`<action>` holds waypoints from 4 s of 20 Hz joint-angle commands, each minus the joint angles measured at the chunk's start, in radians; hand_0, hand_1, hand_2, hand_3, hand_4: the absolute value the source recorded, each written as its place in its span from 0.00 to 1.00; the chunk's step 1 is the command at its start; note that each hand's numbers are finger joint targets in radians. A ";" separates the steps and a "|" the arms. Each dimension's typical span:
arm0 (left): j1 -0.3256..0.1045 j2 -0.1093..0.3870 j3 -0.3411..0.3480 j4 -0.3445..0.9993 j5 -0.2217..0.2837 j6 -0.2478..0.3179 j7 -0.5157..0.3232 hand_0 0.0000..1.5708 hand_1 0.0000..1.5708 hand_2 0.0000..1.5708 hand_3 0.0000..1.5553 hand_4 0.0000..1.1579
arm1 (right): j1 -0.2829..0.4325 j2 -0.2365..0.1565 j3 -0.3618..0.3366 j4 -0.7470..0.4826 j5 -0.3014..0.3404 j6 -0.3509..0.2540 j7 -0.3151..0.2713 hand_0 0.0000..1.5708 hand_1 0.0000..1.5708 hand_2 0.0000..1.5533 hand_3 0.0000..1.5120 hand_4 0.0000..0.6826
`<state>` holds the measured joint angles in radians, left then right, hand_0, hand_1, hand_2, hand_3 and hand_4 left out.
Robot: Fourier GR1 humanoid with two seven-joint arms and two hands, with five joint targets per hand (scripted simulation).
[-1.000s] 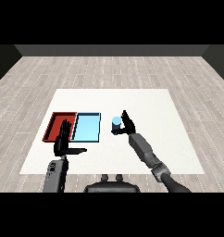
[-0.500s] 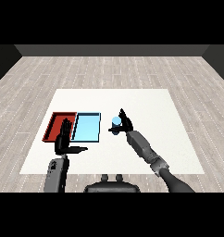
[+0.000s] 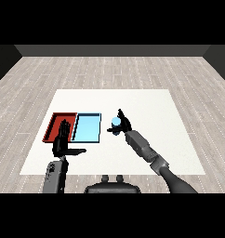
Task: Pick the blue can and put it in the blue box
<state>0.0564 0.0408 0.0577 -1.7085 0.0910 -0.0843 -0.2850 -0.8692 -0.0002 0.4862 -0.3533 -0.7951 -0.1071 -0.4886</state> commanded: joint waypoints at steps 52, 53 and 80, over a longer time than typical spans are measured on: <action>-0.211 -0.041 -0.360 0.166 -0.062 0.247 0.111 0.00 0.00 0.00 0.00 0.00 | 0.239 -0.407 0.176 -1.070 0.386 -0.506 0.467 0.96 0.96 0.95 0.92 0.89; -0.286 -0.041 -0.375 0.256 -0.038 0.270 0.081 0.00 0.00 0.00 0.00 0.00 | 0.267 -0.316 0.194 -0.976 0.425 -0.529 0.374 0.96 0.96 0.95 0.92 0.90; -0.352 -0.041 -0.433 0.350 0.055 0.317 0.116 0.00 0.00 0.00 0.00 0.00 | 0.346 -0.113 -0.076 -1.072 0.830 -0.237 0.578 0.94 0.94 0.94 0.92 0.87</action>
<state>-0.2725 0.0000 -0.3914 -1.3990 0.1208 0.2402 -0.1765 -0.5488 -0.1539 0.4318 -1.4531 0.0076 -0.3900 0.1197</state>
